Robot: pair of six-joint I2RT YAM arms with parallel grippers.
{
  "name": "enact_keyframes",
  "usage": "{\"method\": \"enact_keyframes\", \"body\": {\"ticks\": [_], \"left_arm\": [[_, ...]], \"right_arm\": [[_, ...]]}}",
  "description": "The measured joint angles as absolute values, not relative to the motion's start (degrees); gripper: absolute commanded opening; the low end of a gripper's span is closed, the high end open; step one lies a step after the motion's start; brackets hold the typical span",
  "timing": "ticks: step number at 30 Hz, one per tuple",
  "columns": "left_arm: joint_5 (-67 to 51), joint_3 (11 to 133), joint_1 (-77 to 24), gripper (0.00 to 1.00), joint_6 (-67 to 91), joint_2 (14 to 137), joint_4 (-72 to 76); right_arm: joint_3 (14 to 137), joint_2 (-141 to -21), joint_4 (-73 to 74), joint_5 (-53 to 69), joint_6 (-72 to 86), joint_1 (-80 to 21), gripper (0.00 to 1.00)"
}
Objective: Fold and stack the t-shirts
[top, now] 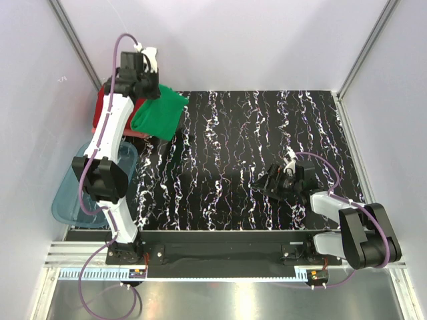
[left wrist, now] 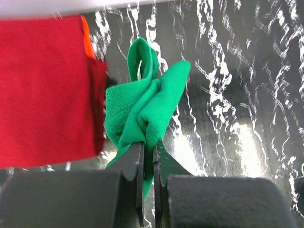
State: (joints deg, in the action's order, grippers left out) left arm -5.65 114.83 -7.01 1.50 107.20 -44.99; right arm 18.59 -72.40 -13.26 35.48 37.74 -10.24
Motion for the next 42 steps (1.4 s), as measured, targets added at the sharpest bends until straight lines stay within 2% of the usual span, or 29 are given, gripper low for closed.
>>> {"method": "enact_keyframes", "body": {"ticks": [7, 12, 42], "left_arm": [[-5.17, 127.04, -6.04, 0.00, -0.49, 107.55, -48.62], [-5.04, 131.26, -5.15, 0.00, -1.41, 107.63, -49.67], [-7.35, 133.45, 2.98, 0.00, -3.03, 108.18, -51.13]], "right_arm": [[18.41, -73.23, -16.69, 35.51, 38.09, -10.33, 0.96], [18.39, -73.28, -17.39, 35.53, 38.26, -10.35, 0.97], [18.39, -74.32, -18.65, 35.66, 38.28, -11.62, 0.97]]}}
